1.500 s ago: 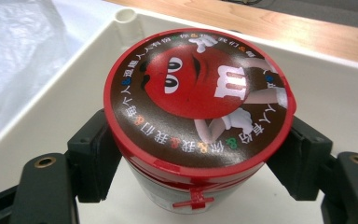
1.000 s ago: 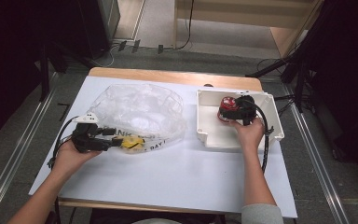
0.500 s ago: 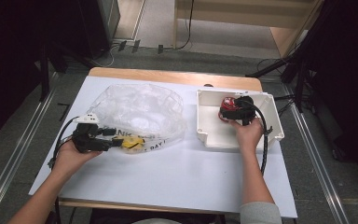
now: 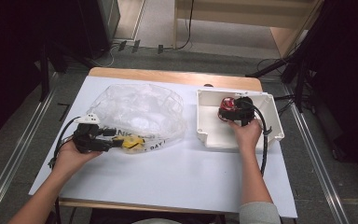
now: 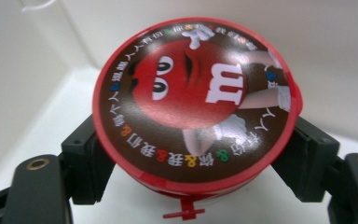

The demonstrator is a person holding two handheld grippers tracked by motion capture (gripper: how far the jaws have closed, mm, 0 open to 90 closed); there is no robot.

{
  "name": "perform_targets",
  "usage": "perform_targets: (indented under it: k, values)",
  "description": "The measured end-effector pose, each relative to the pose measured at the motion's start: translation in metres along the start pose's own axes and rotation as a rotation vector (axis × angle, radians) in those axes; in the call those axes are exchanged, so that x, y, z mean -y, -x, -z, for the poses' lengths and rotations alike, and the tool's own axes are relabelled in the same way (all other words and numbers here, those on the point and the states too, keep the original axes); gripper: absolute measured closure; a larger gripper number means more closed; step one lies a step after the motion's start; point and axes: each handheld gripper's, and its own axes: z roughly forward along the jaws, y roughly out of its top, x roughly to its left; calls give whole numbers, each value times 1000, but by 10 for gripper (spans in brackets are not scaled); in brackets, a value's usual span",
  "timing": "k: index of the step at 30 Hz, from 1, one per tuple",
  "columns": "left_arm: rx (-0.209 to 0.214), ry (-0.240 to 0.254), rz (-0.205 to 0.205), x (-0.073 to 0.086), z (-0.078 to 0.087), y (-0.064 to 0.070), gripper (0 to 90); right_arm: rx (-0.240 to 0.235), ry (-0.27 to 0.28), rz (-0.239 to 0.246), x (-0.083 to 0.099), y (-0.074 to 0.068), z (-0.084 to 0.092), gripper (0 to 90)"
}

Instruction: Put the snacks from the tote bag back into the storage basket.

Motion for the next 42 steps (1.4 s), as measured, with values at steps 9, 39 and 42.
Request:
perform_targets:
  k: [9,39,42]
  values:
    - [1,5,3,0,1,0,380,-15,-18,-5,0,2,4,232]
    - [-5,3,-4,0,1,0,381,-42,30,32,24,2,60,668]
    - [-4,-1,-4,0,1,0,382,-66,38,33,25,4,62,800]
